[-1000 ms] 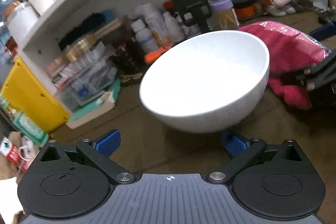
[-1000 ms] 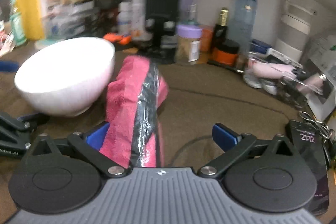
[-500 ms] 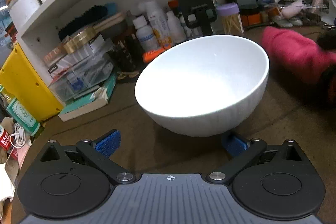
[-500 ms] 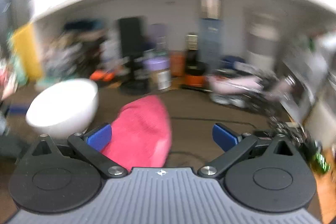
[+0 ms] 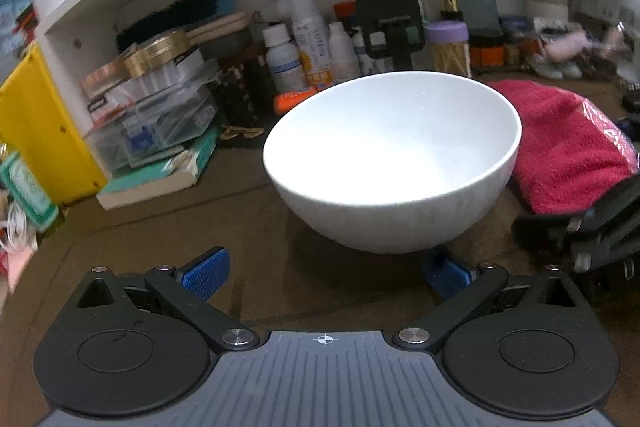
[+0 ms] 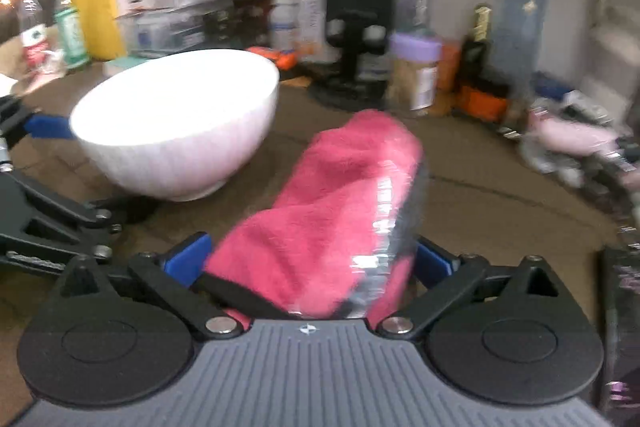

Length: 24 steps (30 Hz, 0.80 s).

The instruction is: Clean bowl

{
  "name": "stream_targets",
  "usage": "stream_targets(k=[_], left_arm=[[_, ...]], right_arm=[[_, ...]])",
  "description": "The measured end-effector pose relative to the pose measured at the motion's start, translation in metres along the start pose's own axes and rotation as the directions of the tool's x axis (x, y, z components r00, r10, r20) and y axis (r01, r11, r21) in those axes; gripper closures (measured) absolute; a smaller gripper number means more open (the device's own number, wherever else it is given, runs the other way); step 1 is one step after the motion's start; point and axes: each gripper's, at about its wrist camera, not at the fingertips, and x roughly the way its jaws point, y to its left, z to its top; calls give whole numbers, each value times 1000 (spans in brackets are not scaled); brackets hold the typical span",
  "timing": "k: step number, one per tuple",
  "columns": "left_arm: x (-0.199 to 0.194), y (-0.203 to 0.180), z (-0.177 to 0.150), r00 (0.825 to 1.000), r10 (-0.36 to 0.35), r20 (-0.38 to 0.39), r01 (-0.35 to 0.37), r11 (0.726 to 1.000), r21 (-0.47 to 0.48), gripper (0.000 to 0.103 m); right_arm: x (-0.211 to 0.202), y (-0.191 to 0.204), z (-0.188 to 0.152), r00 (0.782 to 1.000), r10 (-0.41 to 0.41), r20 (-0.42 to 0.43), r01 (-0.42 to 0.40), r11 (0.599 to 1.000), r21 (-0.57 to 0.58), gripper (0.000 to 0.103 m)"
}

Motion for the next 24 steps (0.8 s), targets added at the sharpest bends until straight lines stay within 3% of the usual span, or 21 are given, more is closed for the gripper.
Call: stream_targets(k=[1, 3, 6, 8, 10, 11, 13, 16, 19, 21, 22, 23, 24], left_arm=[[0, 0, -1, 1000, 2, 6, -2, 1000, -2, 0], [-1, 0, 0, 1000, 1, 3, -1, 1000, -3, 0], [0, 0, 3, 1000, 2, -1, -2, 1000, -2, 0], [-1, -1, 3, 1000, 6, 1, -6, 1000, 2, 0], [-1, -3, 2, 1000, 13, 6, -13, 1000, 7, 0], [-1, -3, 2, 1000, 14, 6, -14, 1000, 9, 0], [-1, -3, 3, 1000, 12, 3, -12, 1000, 8, 0], [0, 1, 4, 1000, -6, -9, 6, 1000, -5, 0], [1, 4, 4, 1000, -18, -11, 17, 1000, -21, 0], [1, 3, 2, 1000, -15, 1, 15, 1000, -22, 0], [1, 1, 2, 1000, -11, 7, 11, 1000, -17, 0], [1, -1, 2, 1000, -7, 11, 7, 1000, -11, 0], [1, -3, 3, 1000, -1, 17, 1, 1000, -2, 0]], right_arm=[[-5, -10, 0, 999, -42, 18, 42, 999, 30, 1], [-16, -30, 0, 997, -55, 50, 49, 994, 102, 1], [-18, -58, -6, 997, -71, 20, 65, 977, 204, 1], [-12, -71, -12, 999, -39, 8, 36, 971, 235, 1], [-5, -78, -17, 999, 41, 4, -41, 968, 248, 1], [-5, -78, -16, 995, 95, 29, -99, 967, 233, 9], [2, -73, -9, 970, 239, 47, -244, 950, 198, 20], [12, -59, -1, 932, 358, 57, -362, 910, 200, 42], [5, -45, 6, 868, 490, 84, -494, 835, 241, 57], [-3, -36, 4, 879, 476, 38, -472, 853, 223, 51], [-4, -28, 1, 925, 379, 12, -375, 912, 166, 32], [-4, -19, -3, 972, 236, -4, -235, 968, 85, 5], [-4, -15, -5, 986, 168, 0, -168, 985, 49, 0]])
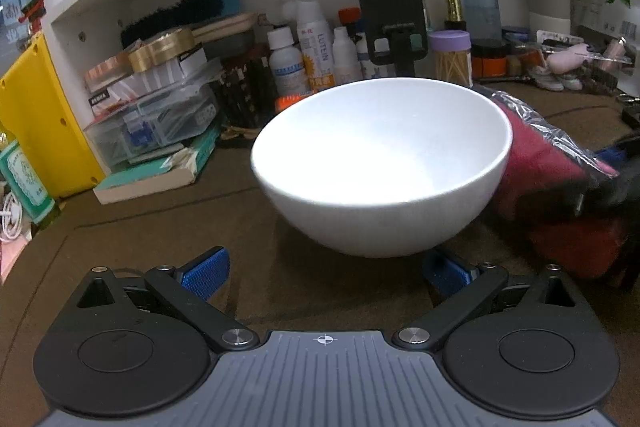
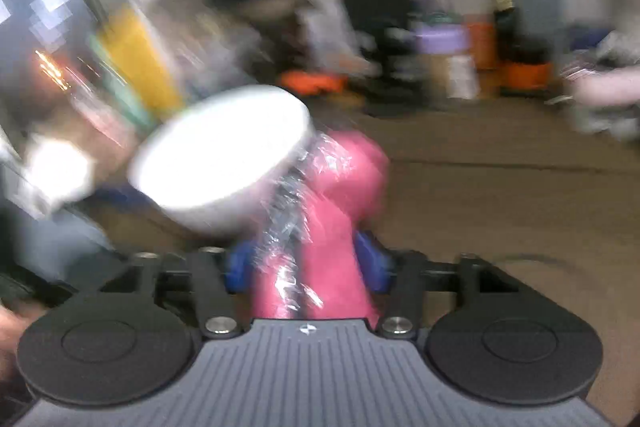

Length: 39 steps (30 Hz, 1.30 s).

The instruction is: Clean bowl

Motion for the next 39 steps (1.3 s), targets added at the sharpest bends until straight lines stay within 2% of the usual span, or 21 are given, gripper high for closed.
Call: stream_targets(k=[1, 6, 13, 16, 20, 39], left_arm=[[0, -2, 0, 1000, 5, 5, -5, 1000, 8, 0], [-1, -10, 2, 1000, 17, 17, -18, 999, 37, 0], [2, -10, 4, 1000, 11, 11, -11, 1000, 24, 0], [4, -4, 5, 1000, -18, -10, 17, 999, -34, 0], [12, 14, 4, 993, -110, -53, 97, 973, -210, 0], [12, 13, 4, 992, -115, -51, 102, 973, -209, 0]], right_arm=[[0, 2, -2, 999, -32, 12, 32, 999, -14, 1], [3, -3, -1, 1000, -22, -11, 23, 999, 41, 0], [4, 6, -6, 999, -41, -10, 41, 999, 6, 0], [0, 2, -10, 1000, -26, -16, 27, 999, 21, 0], [1, 2, -9, 1000, -15, -21, 15, 1000, 23, 0], [-1, 5, -10, 1000, -6, -22, 6, 1000, 7, 0]])
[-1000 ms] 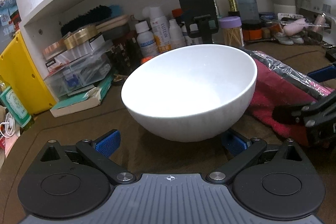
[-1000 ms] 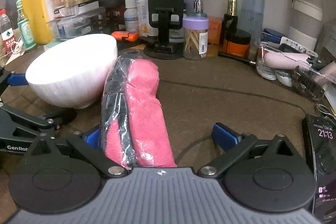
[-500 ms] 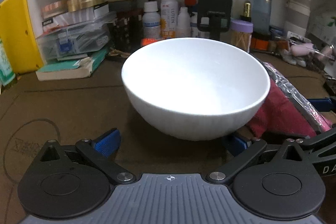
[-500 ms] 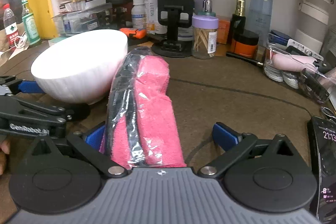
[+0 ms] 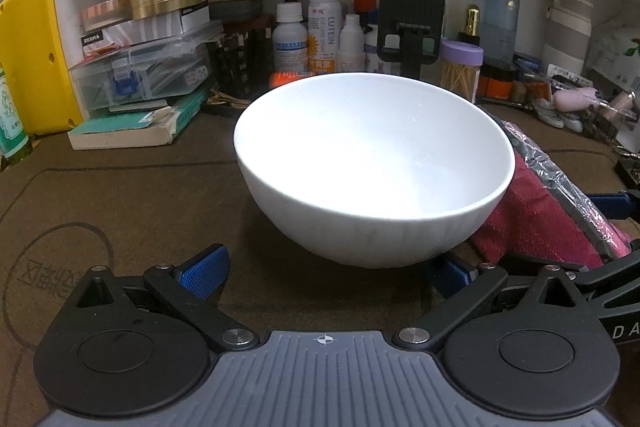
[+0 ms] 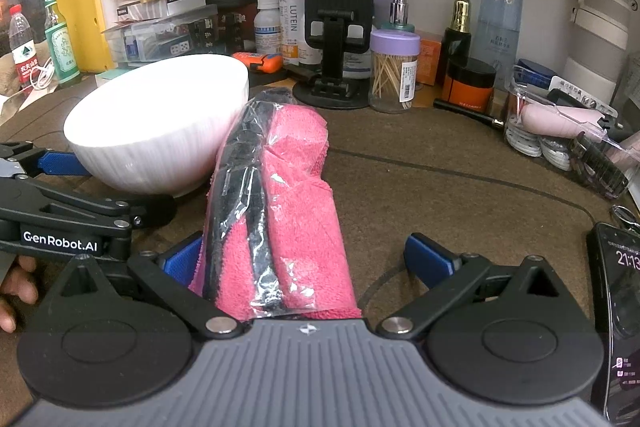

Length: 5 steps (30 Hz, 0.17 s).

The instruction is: Clean bowl

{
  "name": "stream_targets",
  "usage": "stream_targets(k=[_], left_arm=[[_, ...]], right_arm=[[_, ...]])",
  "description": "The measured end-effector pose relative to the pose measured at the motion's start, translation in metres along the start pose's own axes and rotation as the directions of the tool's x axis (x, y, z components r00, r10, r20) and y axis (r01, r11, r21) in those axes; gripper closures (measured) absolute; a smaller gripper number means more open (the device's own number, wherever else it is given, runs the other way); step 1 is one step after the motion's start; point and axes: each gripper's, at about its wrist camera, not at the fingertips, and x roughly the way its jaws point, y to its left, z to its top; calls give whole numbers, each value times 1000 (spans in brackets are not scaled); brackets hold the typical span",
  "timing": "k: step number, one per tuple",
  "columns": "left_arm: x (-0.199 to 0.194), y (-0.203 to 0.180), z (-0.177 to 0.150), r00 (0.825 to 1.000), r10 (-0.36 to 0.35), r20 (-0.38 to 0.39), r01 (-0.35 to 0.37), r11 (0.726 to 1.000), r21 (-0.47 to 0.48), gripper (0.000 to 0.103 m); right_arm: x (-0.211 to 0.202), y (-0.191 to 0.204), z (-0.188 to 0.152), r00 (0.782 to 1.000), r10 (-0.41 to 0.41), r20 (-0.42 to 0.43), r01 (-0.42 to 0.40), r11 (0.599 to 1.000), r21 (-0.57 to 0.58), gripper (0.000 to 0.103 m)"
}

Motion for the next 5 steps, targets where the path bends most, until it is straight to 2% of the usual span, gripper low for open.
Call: stream_targets(k=[5], left_arm=[[1, -2, 0, 1000, 10, -3, -10, 1000, 8, 0]], right_arm=[[0, 0, 0, 1000, 0, 0, 0, 1000, -1, 0]])
